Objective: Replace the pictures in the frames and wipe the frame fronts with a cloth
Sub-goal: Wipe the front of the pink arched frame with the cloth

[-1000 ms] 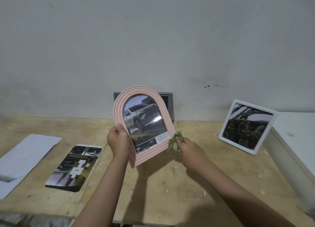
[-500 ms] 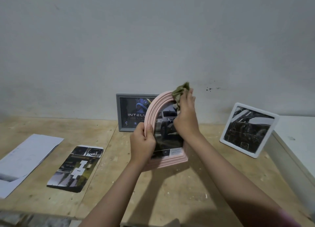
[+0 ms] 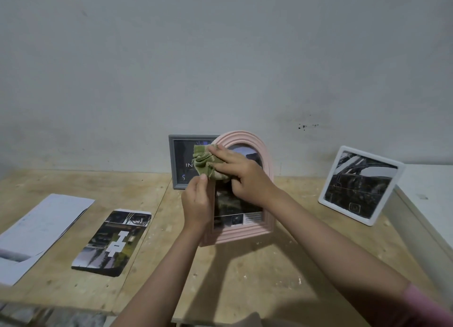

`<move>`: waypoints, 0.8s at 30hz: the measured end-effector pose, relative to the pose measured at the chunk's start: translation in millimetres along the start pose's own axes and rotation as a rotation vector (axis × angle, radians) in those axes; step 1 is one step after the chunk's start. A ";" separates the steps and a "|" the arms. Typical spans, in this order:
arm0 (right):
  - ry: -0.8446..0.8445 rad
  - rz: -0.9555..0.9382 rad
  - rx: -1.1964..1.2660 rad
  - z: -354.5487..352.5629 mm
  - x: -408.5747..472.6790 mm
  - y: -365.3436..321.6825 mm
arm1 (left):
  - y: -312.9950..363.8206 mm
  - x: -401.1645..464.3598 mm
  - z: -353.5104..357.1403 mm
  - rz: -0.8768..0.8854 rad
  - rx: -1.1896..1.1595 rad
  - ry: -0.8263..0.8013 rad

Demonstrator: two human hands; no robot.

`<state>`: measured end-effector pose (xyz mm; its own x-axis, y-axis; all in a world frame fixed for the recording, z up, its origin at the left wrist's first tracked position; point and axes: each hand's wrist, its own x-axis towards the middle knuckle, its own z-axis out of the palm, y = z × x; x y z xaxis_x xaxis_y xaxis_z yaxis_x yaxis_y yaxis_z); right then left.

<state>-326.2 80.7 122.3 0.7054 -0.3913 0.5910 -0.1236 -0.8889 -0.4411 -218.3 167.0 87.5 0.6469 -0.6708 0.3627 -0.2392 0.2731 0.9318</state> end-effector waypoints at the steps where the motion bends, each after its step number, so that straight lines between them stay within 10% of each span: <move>1: -0.007 -0.033 -0.043 -1.6 0.7 2.2 | 1.5 1.5 0.7 -0.009 -0.017 -0.002; 6: -0.134 -0.104 -0.132 11.3 -16.0 10.3 | 2.1 17.1 0.0 -0.279 -0.311 0.062; 14: -0.447 -0.004 -0.080 7.9 -42.3 2.5 | 3.6 20.0 -12.9 -0.061 0.180 0.116; 20: 0.400 0.294 -0.017 -23.1 -13.4 21.3 | -2.1 18.6 -13.2 -0.089 0.197 0.116; 24: 0.260 0.374 -0.149 7.3 2.9 14.3 | 7.5 7.7 4.7 -0.054 0.238 0.063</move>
<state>-320.8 68.6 112.8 0.3981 -0.7203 0.5680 -0.4474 -0.6930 -0.5653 -218.5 160.6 97.3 0.7055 -0.6335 0.3178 -0.3624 0.0629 0.9299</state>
